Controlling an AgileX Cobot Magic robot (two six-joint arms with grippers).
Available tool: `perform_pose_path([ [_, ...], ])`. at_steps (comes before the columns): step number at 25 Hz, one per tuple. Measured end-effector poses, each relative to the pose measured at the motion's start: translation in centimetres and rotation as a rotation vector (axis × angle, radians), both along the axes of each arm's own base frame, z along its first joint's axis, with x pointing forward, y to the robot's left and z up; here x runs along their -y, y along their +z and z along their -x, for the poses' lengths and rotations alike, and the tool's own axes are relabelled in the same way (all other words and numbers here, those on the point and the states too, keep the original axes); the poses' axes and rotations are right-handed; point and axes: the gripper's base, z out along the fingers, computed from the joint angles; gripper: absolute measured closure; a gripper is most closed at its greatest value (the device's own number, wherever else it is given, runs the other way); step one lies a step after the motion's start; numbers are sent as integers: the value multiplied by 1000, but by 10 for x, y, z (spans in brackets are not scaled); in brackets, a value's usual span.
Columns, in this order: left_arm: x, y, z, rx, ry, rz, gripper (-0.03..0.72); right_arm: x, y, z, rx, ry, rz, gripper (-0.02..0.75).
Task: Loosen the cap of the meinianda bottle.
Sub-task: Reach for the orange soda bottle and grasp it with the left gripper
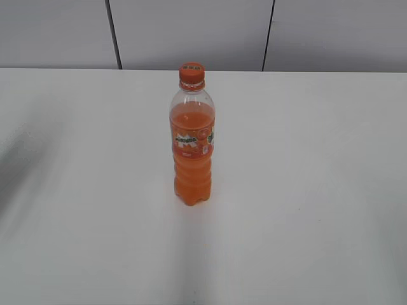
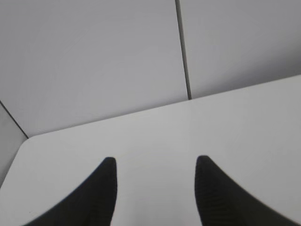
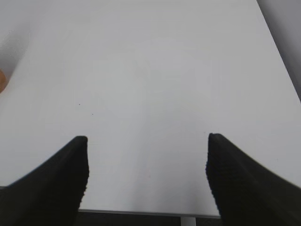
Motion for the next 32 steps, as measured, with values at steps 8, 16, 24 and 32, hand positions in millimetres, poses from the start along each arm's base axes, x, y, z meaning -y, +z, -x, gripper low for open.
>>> perform_pose_path([
  [8, 8, -23, -14, -59, -97, -18, 351, 0, 0, 0, 0, 0, 0, 154],
  [16, 34, -37, -19, -53, -376, 83, 351, -2, 0, 0, 0, 11, -19, 154],
  [24, 58, -59, -16, -181, -670, 168, 351, -3, 0, 0, 0, 17, -29, 154],
  [32, 67, -58, -18, -239, -879, 68, 353, -3, 0, 0, 0, 18, -30, 154],
])
